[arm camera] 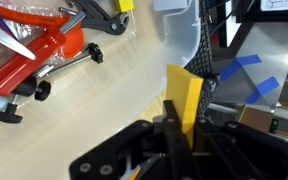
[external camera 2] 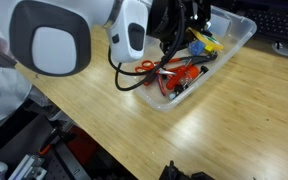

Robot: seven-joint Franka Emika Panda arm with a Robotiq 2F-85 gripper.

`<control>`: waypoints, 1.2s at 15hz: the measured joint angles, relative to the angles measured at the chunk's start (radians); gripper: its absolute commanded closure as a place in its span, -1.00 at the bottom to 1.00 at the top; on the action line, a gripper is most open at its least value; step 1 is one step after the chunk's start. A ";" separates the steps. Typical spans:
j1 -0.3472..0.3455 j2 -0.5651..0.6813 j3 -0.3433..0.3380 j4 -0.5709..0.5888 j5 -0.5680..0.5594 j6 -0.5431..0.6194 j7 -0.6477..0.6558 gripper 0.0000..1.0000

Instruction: Pick up the yellow sticky note book from the table and put it in the container.

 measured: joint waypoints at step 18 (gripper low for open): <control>-0.758 0.316 0.735 0.422 -0.133 0.002 -0.025 0.00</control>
